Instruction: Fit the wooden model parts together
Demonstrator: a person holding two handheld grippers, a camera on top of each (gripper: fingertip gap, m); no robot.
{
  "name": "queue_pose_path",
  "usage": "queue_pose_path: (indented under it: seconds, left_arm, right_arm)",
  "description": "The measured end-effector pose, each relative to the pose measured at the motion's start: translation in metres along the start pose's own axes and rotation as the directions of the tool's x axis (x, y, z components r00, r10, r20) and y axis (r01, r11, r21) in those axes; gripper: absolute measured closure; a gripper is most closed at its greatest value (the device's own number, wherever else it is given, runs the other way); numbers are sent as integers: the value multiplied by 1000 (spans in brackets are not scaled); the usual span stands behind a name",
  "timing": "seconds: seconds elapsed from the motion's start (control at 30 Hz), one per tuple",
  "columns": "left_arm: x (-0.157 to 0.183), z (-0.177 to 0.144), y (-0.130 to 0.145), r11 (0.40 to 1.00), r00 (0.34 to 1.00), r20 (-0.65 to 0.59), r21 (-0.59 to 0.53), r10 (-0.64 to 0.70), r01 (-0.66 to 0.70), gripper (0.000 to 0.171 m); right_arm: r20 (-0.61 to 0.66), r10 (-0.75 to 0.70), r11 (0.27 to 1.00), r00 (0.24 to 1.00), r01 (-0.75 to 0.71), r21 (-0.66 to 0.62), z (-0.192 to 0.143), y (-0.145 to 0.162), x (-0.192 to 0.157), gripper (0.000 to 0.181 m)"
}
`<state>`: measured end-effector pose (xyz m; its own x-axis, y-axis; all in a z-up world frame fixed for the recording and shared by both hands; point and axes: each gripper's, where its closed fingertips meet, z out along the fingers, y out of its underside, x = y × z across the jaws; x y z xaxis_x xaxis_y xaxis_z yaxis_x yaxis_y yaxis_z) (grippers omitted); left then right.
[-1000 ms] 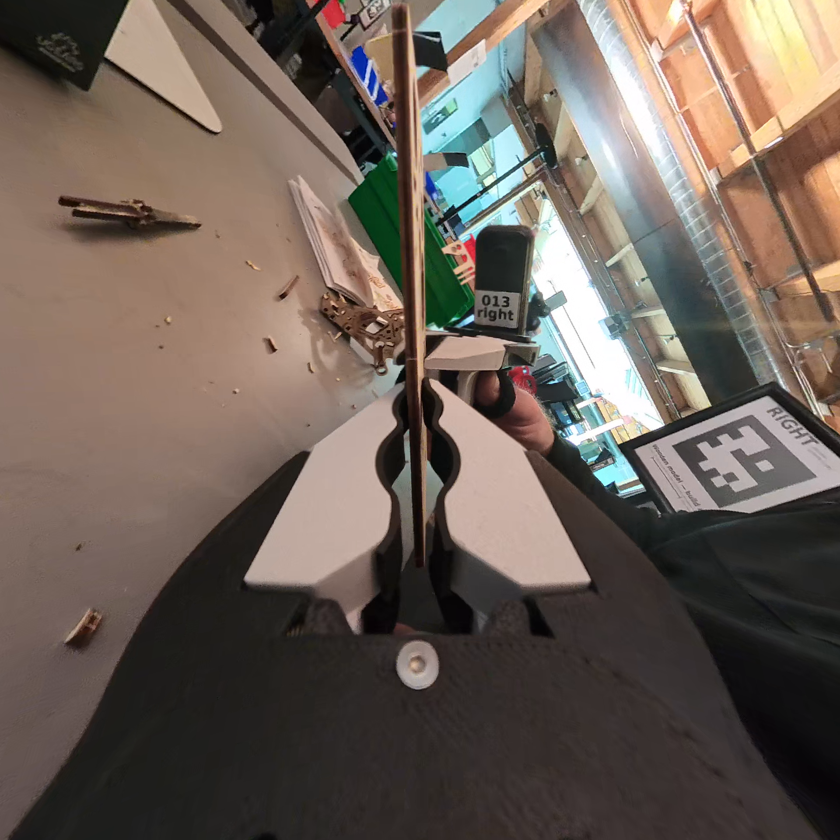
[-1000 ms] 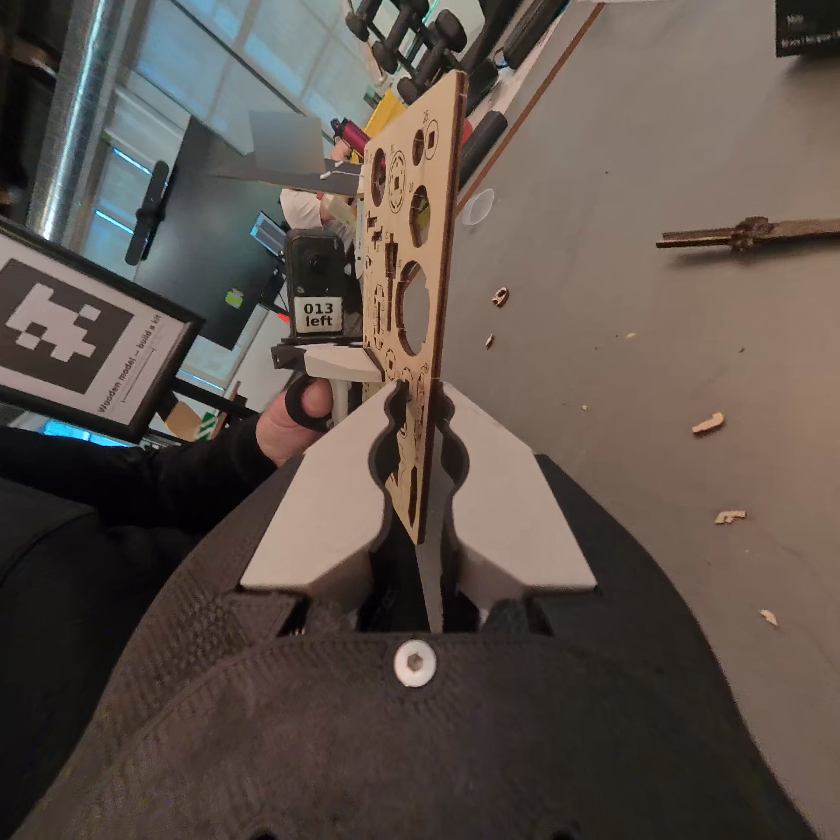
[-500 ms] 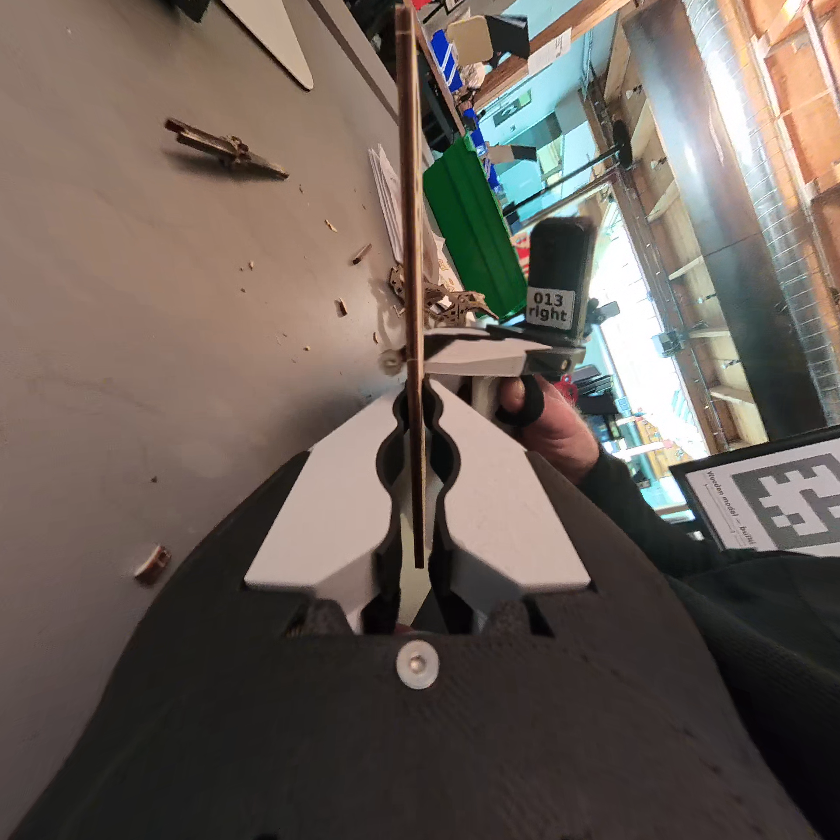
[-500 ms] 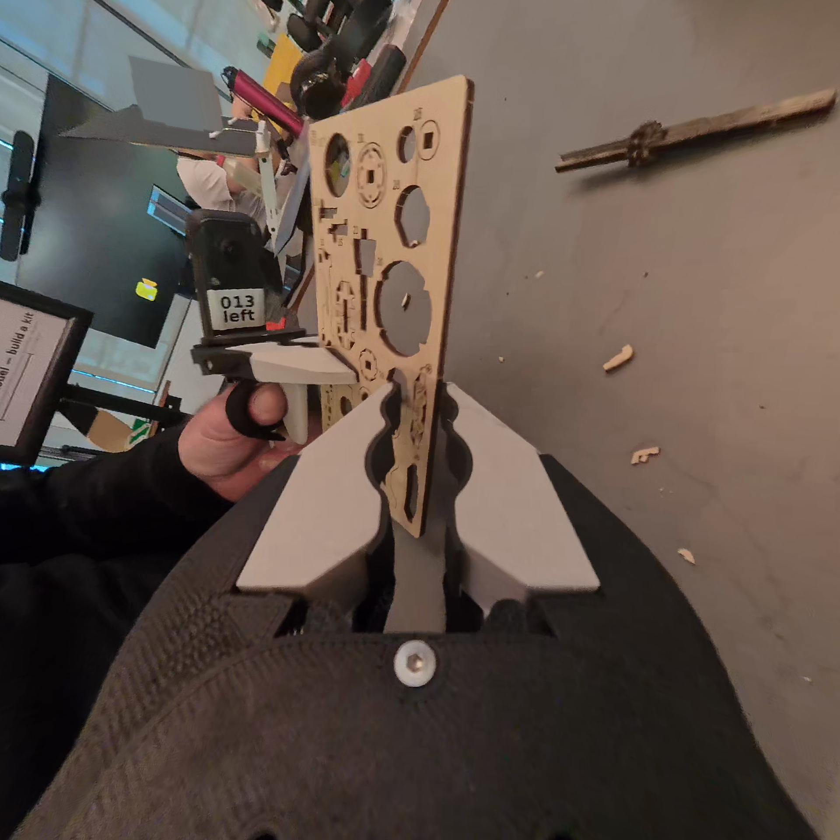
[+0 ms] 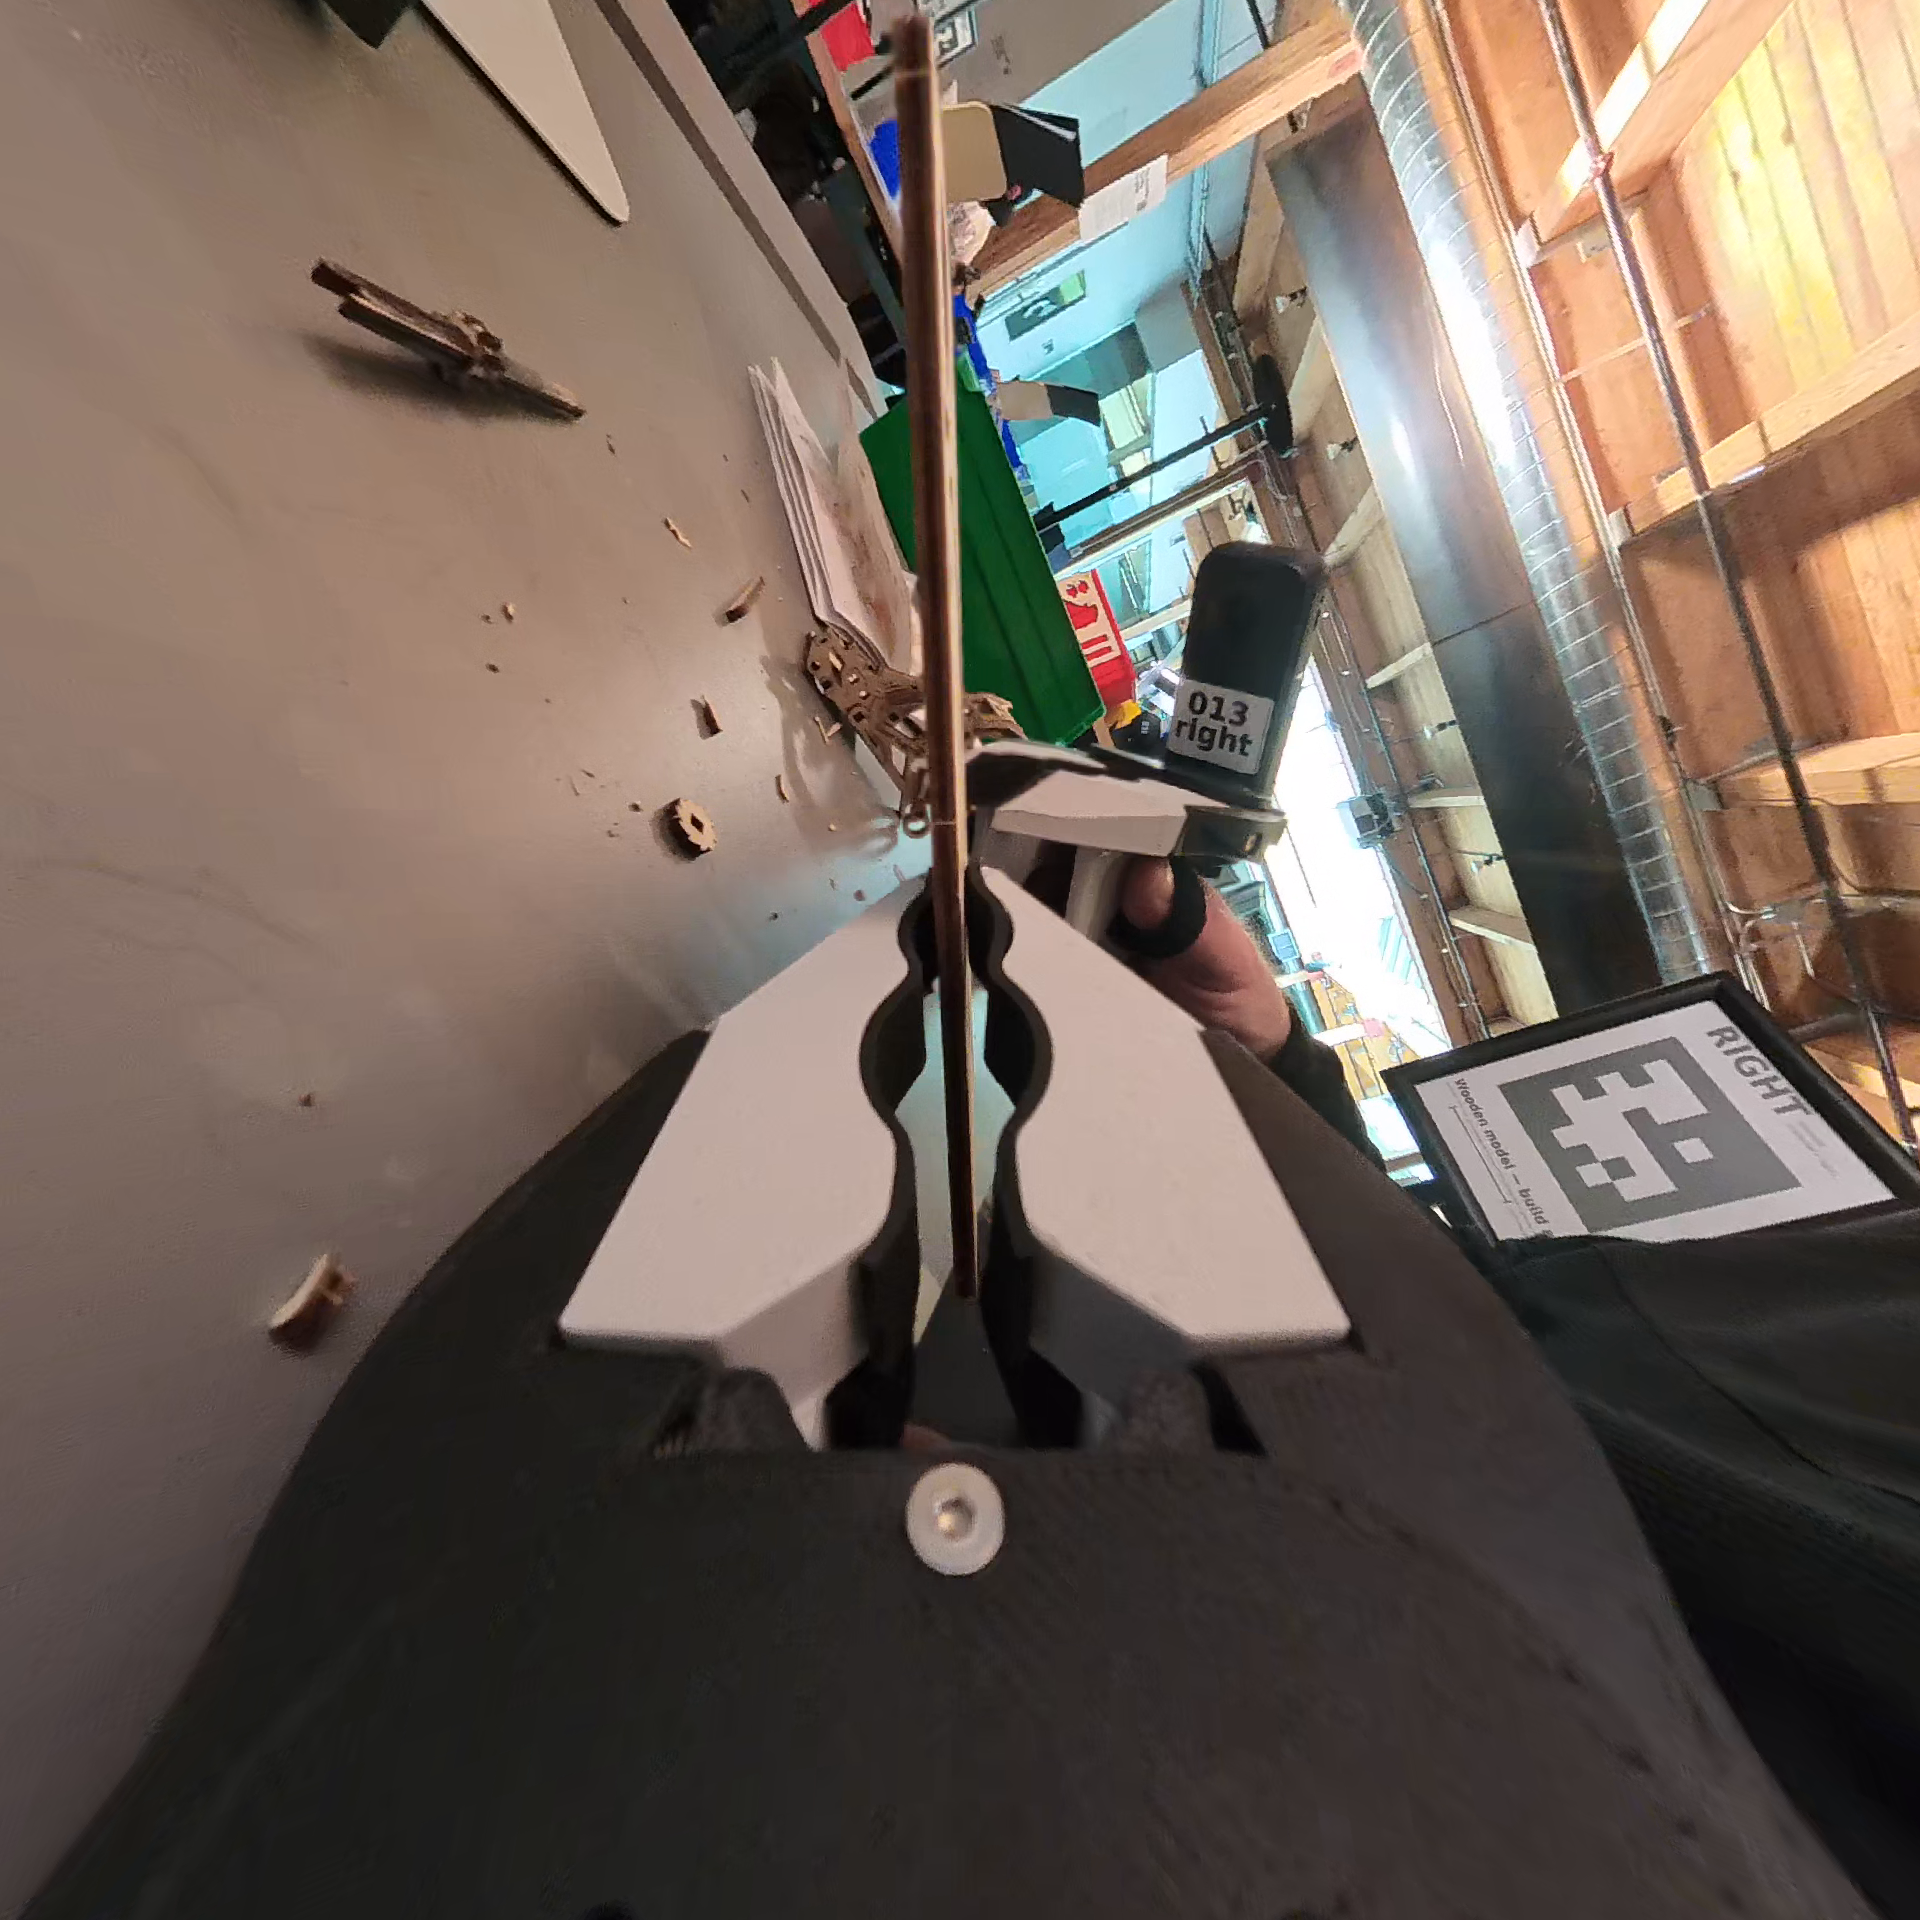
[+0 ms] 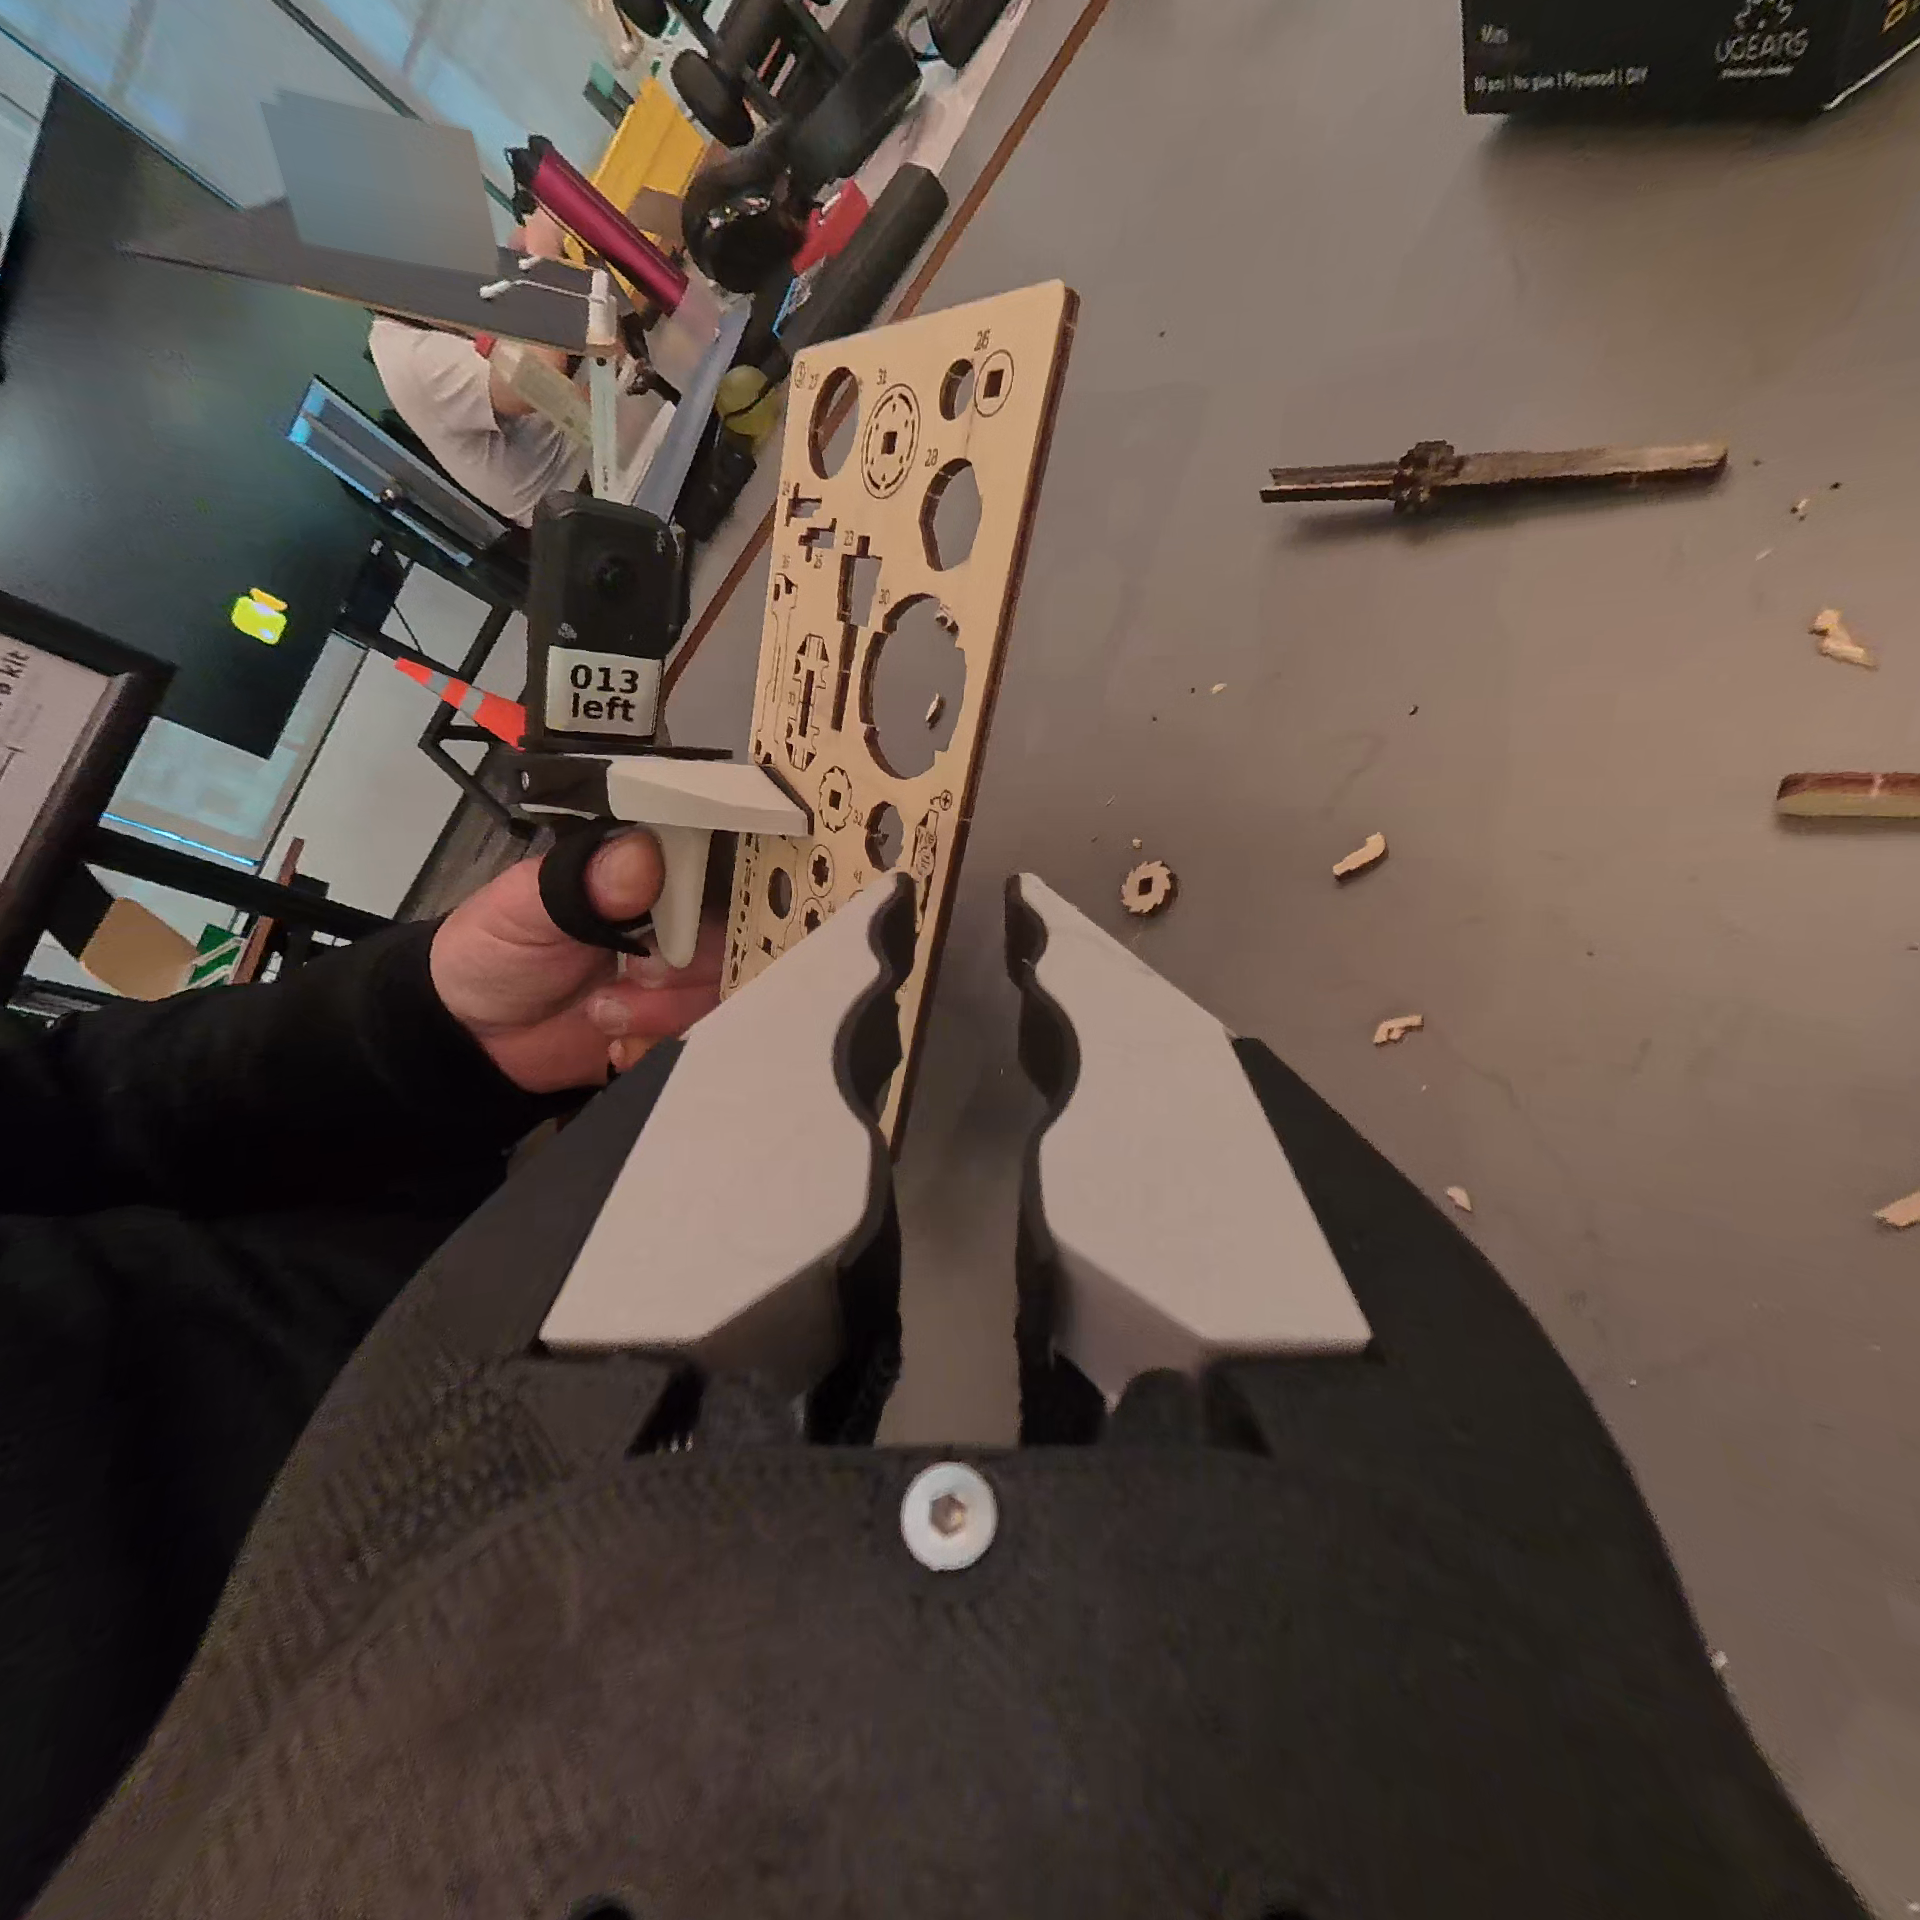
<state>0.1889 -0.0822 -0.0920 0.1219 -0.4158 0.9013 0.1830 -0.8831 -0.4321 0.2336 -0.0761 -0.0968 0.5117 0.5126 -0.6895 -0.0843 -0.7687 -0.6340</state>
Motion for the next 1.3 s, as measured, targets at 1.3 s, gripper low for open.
queue_pose_path:
  seconds: [1.3]
  left_arm:
    - [49, 4, 11, 978, 970, -202, -127, 138, -166, 170]
  right_arm:
    - [213, 36, 995, 976, -54, 83, -18, 7, -49, 179]
